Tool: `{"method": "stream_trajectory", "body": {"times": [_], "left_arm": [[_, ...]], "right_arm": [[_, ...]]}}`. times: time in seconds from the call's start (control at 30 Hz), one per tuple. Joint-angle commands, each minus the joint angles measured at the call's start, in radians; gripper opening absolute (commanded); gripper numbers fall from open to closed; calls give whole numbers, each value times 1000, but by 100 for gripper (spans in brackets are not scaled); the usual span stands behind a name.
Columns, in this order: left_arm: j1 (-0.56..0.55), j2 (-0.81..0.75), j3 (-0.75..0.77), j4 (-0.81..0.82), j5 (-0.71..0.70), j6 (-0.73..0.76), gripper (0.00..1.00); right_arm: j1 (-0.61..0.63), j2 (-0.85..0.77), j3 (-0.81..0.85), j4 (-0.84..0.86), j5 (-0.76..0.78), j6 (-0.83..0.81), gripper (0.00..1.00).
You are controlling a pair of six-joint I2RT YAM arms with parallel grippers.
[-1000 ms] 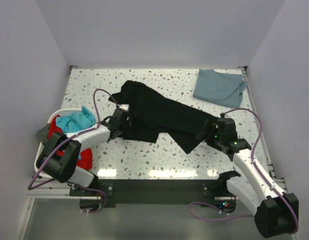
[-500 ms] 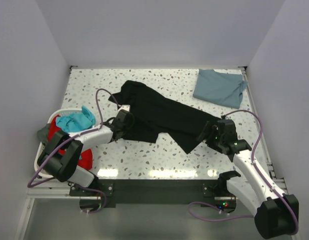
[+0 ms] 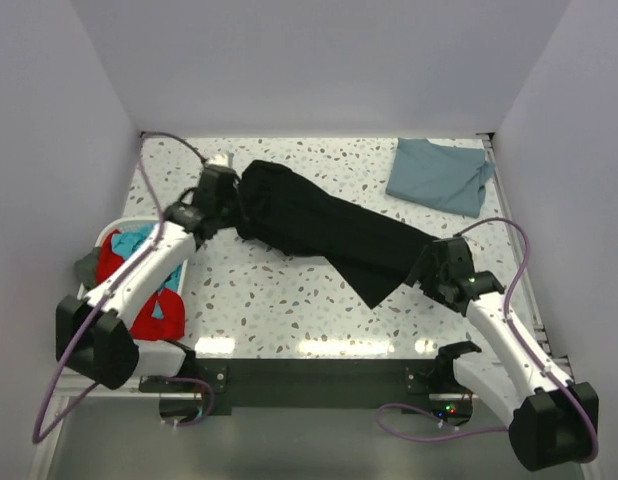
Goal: Fold and stack the t-shirts
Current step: Flatten the tshirt out
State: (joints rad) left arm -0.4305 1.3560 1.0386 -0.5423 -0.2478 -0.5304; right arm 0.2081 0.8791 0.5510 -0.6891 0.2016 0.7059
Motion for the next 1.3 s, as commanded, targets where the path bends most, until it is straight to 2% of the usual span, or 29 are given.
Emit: {"method": "stream_trajectory", "body": {"times": [0.0, 0.13, 0.27, 0.4, 0.43, 0.53, 0.77, 0.93, 1.27], "left_arm": [[146, -136, 208, -50, 28, 55, 0], [237, -139, 285, -125, 68, 87, 0], [249, -185, 189, -108, 103, 81, 0], [251, -201, 126, -117, 133, 76, 0], [251, -202, 118, -120, 134, 78, 0], [251, -204, 101, -125, 136, 92, 0], [251, -195, 81, -127, 165, 98, 0], [251, -182, 69, -122, 199, 101, 0], [251, -175, 67, -122, 217, 107, 0]], "right_arm": [[-1, 18, 76, -38, 113, 0, 94], [-1, 37, 109, -27, 130, -9, 94], [-1, 52, 96, 6, 82, -13, 94], [1, 63, 58, 116, -88, -51, 91], [-1, 64, 35, 144, -197, -59, 89], [10, 64, -3, 200, -304, -68, 85], [59, 14, -46, 160, -317, -105, 82], [70, 11, -114, 243, -344, -60, 81], [117, 167, -120, 405, -347, -33, 80]]}}
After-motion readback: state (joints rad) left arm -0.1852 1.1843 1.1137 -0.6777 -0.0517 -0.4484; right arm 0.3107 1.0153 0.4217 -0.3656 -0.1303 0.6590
